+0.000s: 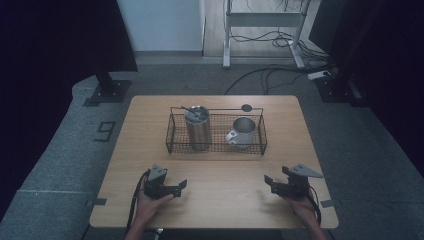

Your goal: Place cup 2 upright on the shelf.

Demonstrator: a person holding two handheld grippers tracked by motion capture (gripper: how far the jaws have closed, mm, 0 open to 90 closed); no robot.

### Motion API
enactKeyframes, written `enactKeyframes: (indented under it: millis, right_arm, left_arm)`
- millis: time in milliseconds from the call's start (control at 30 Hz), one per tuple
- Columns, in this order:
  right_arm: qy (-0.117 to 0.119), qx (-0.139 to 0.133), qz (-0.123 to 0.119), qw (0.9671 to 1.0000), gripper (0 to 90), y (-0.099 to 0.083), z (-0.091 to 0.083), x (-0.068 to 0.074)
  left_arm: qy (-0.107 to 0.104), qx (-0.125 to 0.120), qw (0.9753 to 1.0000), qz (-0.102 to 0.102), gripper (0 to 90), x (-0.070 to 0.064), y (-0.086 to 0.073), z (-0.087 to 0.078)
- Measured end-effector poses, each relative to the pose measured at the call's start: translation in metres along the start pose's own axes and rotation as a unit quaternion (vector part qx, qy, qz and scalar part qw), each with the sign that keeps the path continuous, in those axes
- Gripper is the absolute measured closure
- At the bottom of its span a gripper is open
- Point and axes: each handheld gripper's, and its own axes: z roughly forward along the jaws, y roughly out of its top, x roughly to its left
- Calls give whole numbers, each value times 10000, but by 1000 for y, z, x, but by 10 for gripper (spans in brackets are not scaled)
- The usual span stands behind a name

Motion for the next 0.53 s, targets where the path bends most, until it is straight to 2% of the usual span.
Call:
enactKeyframes:
  millis: [167, 533]
  right_arm:
    - [-113, 126, -62, 9998, 133, -8, 0, -3]
    - [-128, 193, -18, 9997, 132, -12, 1, -4]
  left_arm:
    - [17, 23, 10000, 9, 59, 0, -1, 1]
    - [12, 10, 10000, 27, 59, 0, 0, 0]
